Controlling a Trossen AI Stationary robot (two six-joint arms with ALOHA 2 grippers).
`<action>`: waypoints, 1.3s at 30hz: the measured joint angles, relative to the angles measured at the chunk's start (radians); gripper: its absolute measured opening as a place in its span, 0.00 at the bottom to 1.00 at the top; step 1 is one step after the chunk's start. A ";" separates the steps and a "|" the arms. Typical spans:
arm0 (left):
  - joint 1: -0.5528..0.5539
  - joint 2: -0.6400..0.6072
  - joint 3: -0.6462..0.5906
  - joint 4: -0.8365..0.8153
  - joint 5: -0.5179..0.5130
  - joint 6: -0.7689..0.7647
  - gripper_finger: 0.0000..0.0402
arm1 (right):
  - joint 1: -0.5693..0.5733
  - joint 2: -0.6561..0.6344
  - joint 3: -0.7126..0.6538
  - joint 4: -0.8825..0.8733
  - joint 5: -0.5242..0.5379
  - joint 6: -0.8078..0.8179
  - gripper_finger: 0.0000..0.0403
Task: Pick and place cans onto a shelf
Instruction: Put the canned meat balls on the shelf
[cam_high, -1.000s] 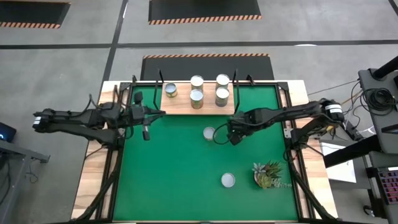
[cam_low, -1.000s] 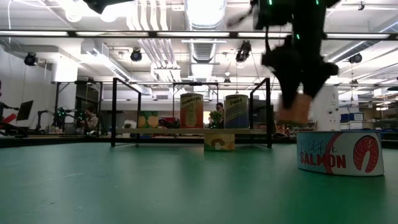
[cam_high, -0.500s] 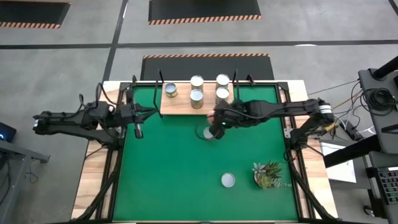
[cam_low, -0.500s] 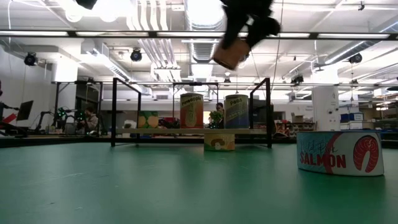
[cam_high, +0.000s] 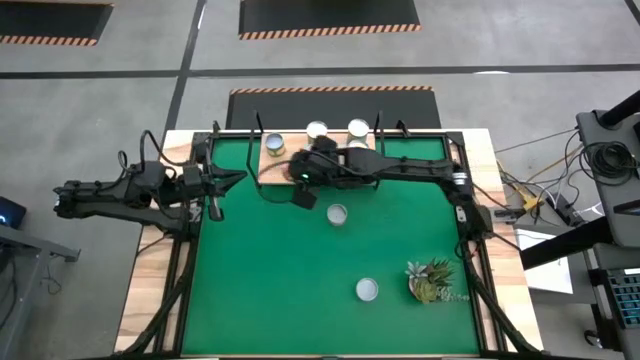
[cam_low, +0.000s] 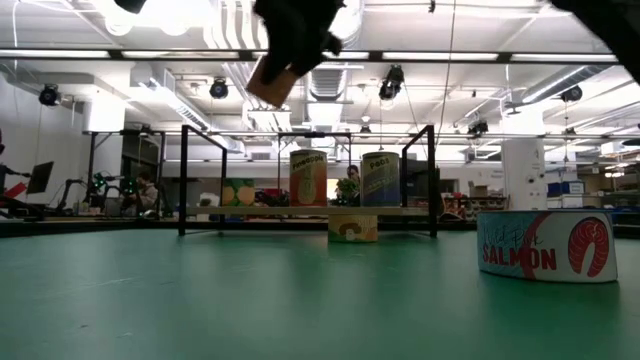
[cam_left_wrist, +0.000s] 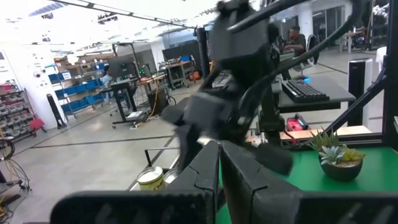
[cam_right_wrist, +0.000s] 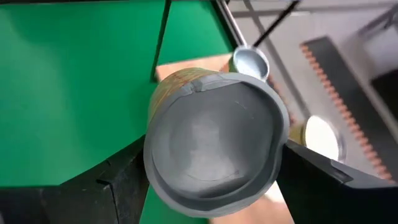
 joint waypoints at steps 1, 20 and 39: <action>0.000 -0.002 0.000 -0.001 0.000 0.000 0.00 | -0.010 0.031 0.038 -0.001 0.000 -0.037 0.70; 0.000 -0.009 0.000 -0.016 0.002 -0.012 0.00 | -0.125 0.306 0.107 0.186 -0.177 -0.356 0.72; 0.000 -0.007 0.000 -0.015 0.002 -0.015 0.00 | -0.150 0.355 0.106 0.267 -0.178 -0.365 0.84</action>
